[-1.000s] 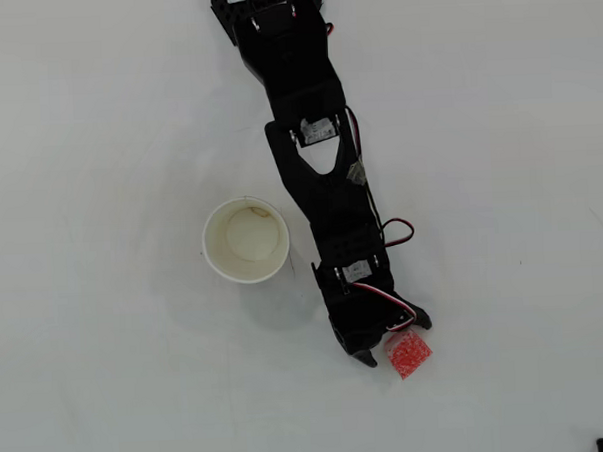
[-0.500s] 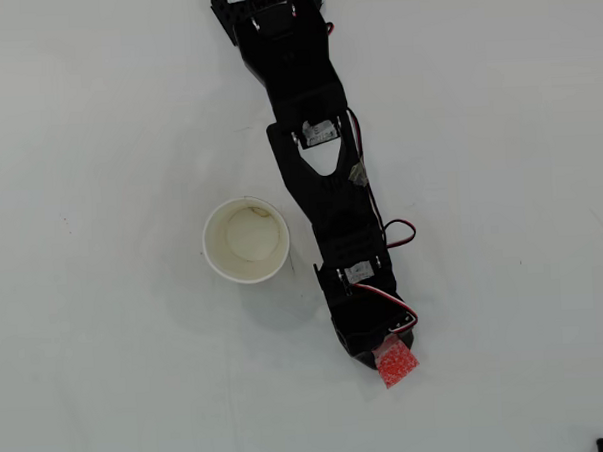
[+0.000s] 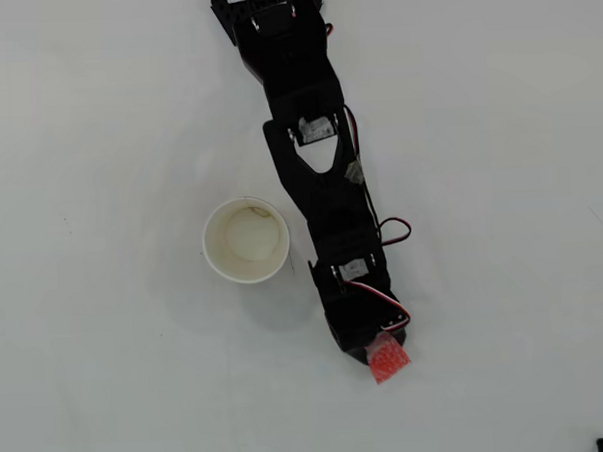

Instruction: Grasp a red cube and put it in the cup.

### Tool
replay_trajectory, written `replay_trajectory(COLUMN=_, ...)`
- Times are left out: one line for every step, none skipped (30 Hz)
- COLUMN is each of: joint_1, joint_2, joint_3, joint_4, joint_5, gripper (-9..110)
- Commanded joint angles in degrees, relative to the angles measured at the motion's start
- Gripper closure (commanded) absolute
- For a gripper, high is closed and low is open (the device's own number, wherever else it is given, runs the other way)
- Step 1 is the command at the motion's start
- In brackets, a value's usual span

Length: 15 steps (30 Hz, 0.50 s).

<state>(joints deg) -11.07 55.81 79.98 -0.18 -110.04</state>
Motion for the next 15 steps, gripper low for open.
replay_trajectory(joint_1=0.09, joint_2=14.24, joint_3=5.54, joint_4=1.32, joint_5=2.37, gripper=96)
replay_trajectory(joint_1=0.0, joint_2=16.26, joint_3=7.38, joint_4=1.85, joint_5=2.72, gripper=96)
replay_trajectory(joint_1=-0.09, joint_2=18.19, joint_3=9.14, joint_4=2.11, joint_5=3.08, gripper=96)
replay_trajectory(joint_1=-0.26, joint_2=20.13, joint_3=10.81, joint_4=2.55, joint_5=3.34, gripper=96)
replay_trajectory(joint_1=-0.44, joint_2=21.97, joint_3=12.3, joint_4=2.9, joint_5=3.6, gripper=96)
replay_trajectory(joint_1=-0.53, joint_2=23.82, joint_3=13.89, joint_4=2.99, joint_5=3.87, gripper=96)
replay_trajectory(joint_1=-0.79, joint_2=25.66, joint_3=15.38, joint_4=3.08, joint_5=4.04, gripper=96)
replay_trajectory(joint_1=-0.97, joint_2=27.51, joint_3=16.96, joint_4=3.08, joint_5=4.31, gripper=96)
replay_trajectory(joint_1=-1.32, joint_2=29.36, joint_3=18.54, joint_4=3.08, joint_5=4.57, gripper=96)
replay_trajectory(joint_1=-1.58, joint_2=31.2, joint_3=20.21, joint_4=3.08, joint_5=4.92, gripper=96)
replay_trajectory(joint_1=-1.93, joint_2=33.05, joint_3=21.71, joint_4=3.25, joint_5=5.36, gripper=96)
replay_trajectory(joint_1=-2.29, joint_2=34.89, joint_3=23.29, joint_4=3.52, joint_5=5.54, gripper=96)
replay_trajectory(joint_1=-2.72, joint_2=36.74, joint_3=25.05, joint_4=3.6, joint_5=5.71, gripper=96)
replay_trajectory(joint_1=-3.08, joint_2=38.58, joint_3=26.72, joint_4=3.6, joint_5=5.89, gripper=96)
replay_trajectory(joint_1=-3.43, joint_2=40.34, joint_3=28.3, joint_4=3.6, joint_5=6.33, gripper=96)
